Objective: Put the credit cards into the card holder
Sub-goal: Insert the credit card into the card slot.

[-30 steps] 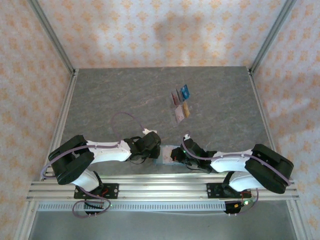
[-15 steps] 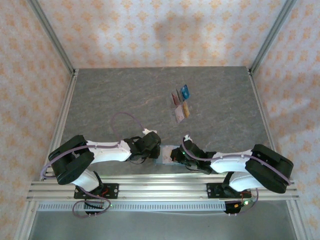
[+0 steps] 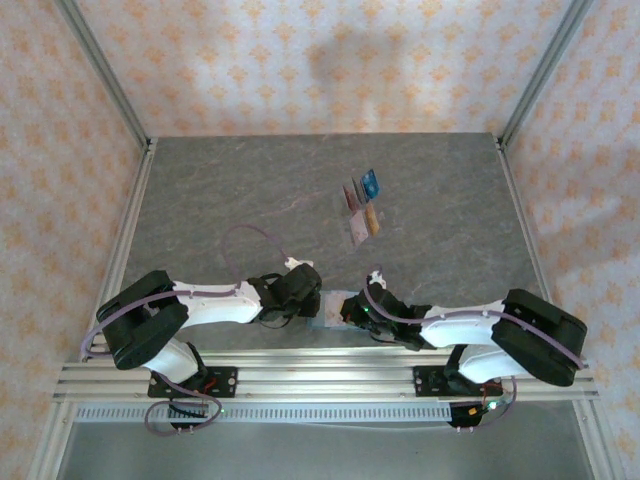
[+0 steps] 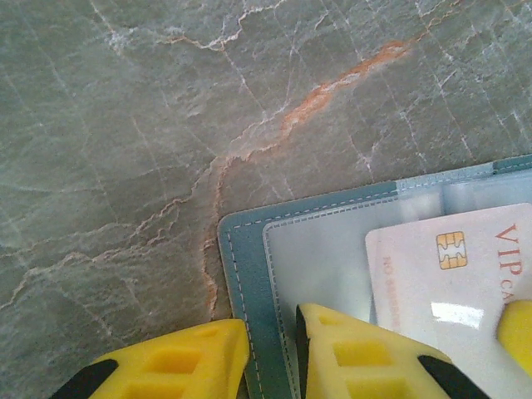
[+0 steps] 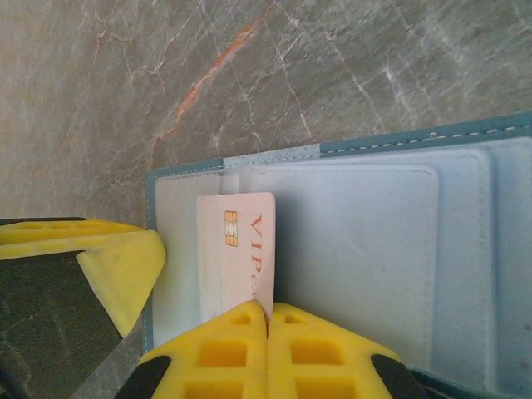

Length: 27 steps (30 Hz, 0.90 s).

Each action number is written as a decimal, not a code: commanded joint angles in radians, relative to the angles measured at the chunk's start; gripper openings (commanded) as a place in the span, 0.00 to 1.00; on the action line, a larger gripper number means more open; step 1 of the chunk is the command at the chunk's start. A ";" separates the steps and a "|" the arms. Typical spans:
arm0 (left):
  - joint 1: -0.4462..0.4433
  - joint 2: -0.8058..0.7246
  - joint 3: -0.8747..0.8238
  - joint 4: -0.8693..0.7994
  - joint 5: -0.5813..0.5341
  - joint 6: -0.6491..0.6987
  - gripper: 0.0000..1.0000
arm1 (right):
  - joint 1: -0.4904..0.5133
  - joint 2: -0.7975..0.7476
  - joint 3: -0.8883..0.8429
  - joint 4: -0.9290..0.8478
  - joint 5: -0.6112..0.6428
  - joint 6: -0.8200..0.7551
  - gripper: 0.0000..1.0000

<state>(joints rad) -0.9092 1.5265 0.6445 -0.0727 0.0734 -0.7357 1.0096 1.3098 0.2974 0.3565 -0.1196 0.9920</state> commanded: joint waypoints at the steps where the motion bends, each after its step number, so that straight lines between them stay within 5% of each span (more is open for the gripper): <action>1: 0.001 0.049 -0.042 -0.003 0.011 -0.014 0.25 | 0.009 -0.015 -0.028 -0.119 0.057 0.014 0.00; 27: 0.000 0.052 -0.043 0.005 0.019 -0.017 0.25 | 0.053 0.062 0.040 -0.134 0.086 0.020 0.00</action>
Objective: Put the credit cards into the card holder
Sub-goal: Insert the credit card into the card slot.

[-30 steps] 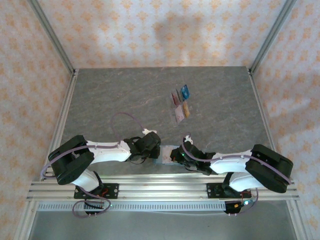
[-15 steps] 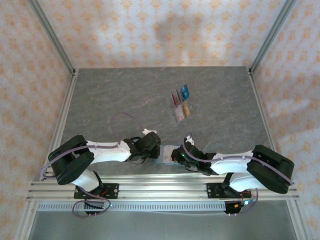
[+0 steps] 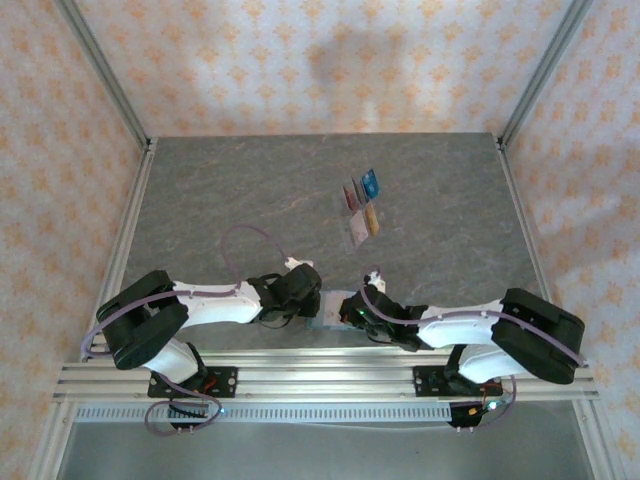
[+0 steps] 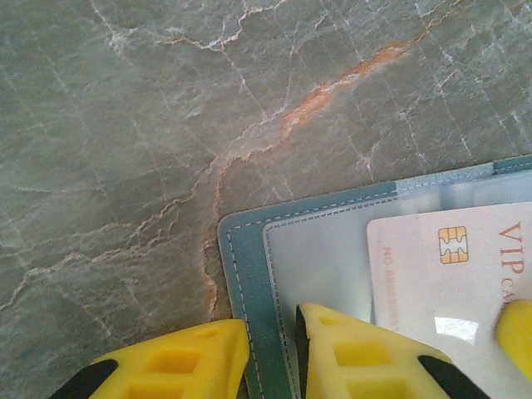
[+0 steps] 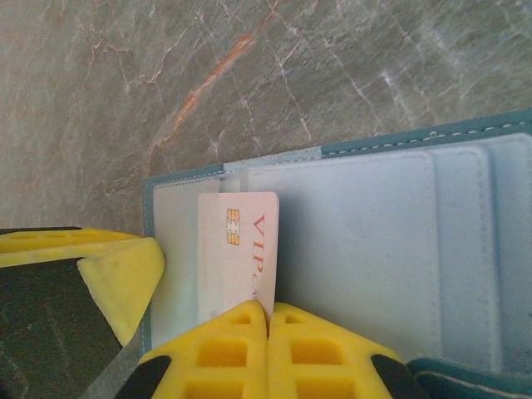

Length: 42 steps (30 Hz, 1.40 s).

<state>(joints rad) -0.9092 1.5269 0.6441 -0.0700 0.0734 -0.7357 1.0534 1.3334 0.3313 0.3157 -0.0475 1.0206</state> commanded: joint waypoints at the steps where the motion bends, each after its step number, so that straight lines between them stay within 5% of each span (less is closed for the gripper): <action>1: -0.001 0.051 -0.043 0.002 0.019 -0.018 0.25 | 0.010 0.051 0.010 -0.085 0.006 -0.013 0.00; 13: -0.005 0.043 -0.051 0.009 0.021 -0.027 0.25 | 0.011 0.147 0.041 -0.017 -0.050 -0.028 0.01; 24: -0.007 0.034 -0.049 0.005 0.016 -0.032 0.26 | 0.011 0.209 0.068 0.034 -0.121 -0.057 0.23; 42: -0.007 0.047 -0.052 0.010 0.011 -0.034 0.26 | -0.002 0.004 0.135 -0.398 0.020 -0.165 0.35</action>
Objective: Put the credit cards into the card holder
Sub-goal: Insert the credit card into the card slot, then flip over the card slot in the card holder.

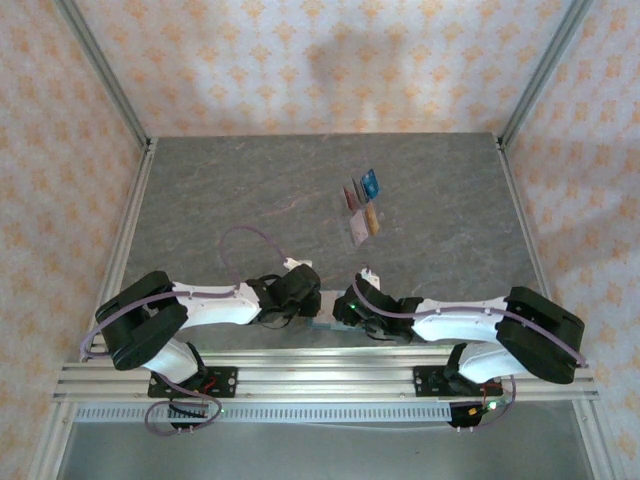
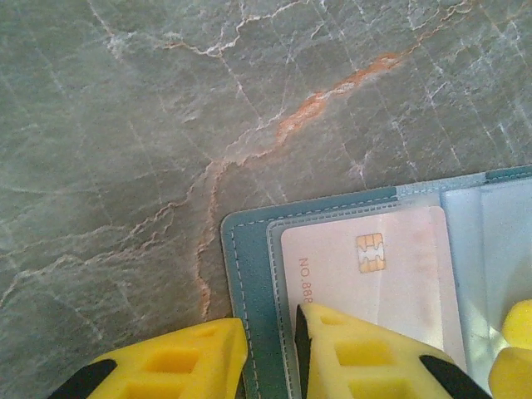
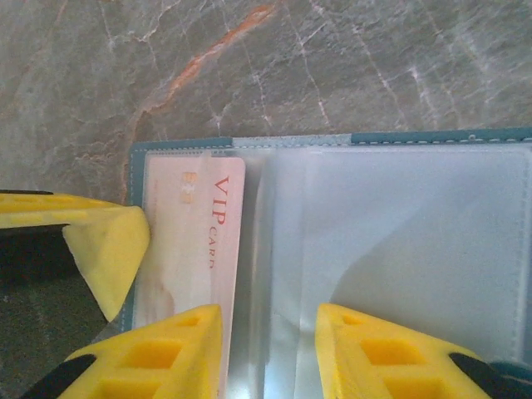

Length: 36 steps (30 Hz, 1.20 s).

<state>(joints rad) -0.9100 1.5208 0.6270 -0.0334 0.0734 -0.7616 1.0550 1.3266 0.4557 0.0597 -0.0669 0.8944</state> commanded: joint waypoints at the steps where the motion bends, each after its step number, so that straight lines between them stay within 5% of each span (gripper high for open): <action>1: -0.006 0.052 -0.034 -0.026 0.011 -0.008 0.26 | -0.007 0.019 0.015 -0.152 0.039 -0.041 0.34; 12: -0.007 0.039 -0.044 -0.033 0.007 -0.009 0.26 | -0.007 -0.086 0.141 -0.386 0.161 -0.195 0.32; 36: -0.006 0.015 -0.040 -0.052 0.000 0.001 0.26 | -0.015 0.195 0.265 -0.436 0.189 -0.296 0.35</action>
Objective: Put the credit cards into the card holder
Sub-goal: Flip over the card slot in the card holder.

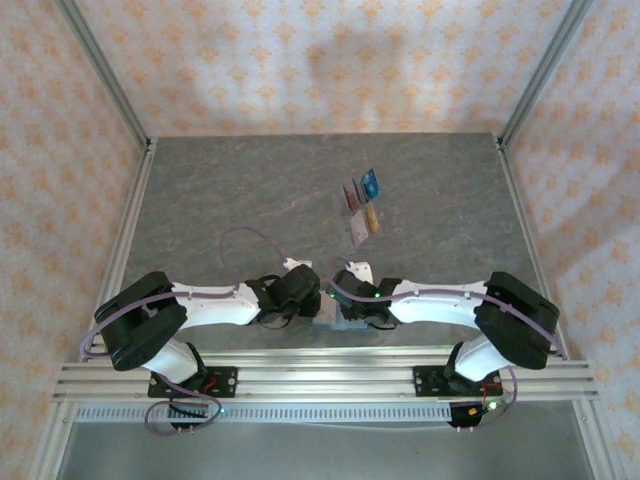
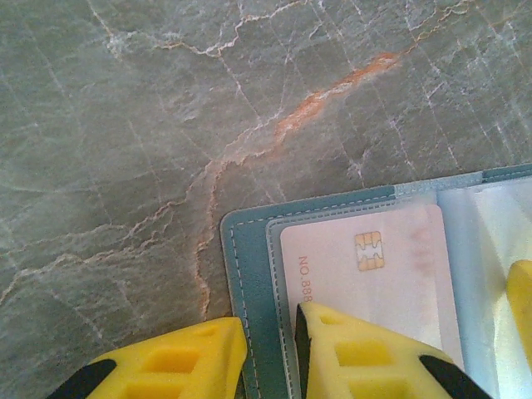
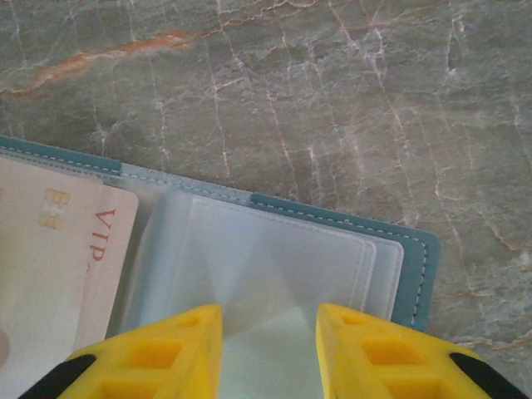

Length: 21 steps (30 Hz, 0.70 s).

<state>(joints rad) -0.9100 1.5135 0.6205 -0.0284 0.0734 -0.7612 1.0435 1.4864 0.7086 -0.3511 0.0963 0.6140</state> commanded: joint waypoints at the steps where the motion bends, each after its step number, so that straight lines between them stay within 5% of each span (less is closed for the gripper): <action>1: -0.006 0.021 -0.033 -0.057 -0.001 0.001 0.26 | -0.003 0.045 0.012 -0.026 0.026 -0.012 0.35; 11: -0.007 -0.002 -0.031 -0.079 -0.011 0.007 0.26 | 0.026 0.120 -0.018 -0.015 0.035 0.065 0.27; 21: -0.007 0.009 -0.033 -0.074 -0.009 0.007 0.26 | 0.029 0.036 0.046 -0.068 0.078 0.027 0.00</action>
<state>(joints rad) -0.9100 1.5078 0.6197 -0.0307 0.0734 -0.7609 1.0748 1.5288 0.7361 -0.3267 0.1535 0.6601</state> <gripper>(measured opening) 0.261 0.045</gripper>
